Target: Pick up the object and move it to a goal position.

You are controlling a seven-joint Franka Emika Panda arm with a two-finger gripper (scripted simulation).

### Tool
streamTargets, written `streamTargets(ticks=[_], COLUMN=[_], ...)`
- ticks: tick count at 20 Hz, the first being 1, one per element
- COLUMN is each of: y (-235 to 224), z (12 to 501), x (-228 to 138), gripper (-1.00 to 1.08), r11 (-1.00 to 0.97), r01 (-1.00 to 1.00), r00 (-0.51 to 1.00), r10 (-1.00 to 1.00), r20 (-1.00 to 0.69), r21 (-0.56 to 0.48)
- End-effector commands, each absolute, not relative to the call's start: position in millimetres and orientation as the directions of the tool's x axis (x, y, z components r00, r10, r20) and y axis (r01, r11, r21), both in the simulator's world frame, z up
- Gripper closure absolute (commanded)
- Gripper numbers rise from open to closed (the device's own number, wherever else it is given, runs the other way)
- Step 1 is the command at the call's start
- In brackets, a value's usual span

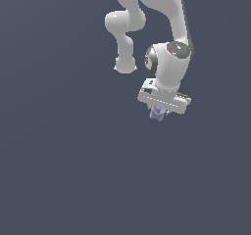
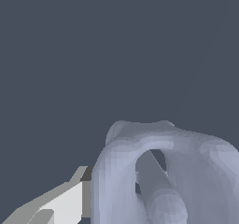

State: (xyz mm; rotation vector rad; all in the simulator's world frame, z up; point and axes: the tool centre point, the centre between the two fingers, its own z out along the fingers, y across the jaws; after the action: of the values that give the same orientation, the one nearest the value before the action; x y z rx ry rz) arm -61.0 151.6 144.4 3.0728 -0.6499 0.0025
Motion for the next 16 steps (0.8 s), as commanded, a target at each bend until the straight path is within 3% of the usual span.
streamTargets(ticks=[1, 8, 16], y=[176, 221, 239], z=[160, 187, 198], x=[-56, -46, -41], gripper=[1.08, 1.08, 1.08], r11=[-0.914, -0.914, -0.914], r01=[-0.406, -0.406, -0.406], r00=[0.914, 0.914, 0.914], r10=[-0.406, -0.406, -0.406], r20=[0.001, 0.001, 0.000], r21=[0.001, 0.001, 0.000])
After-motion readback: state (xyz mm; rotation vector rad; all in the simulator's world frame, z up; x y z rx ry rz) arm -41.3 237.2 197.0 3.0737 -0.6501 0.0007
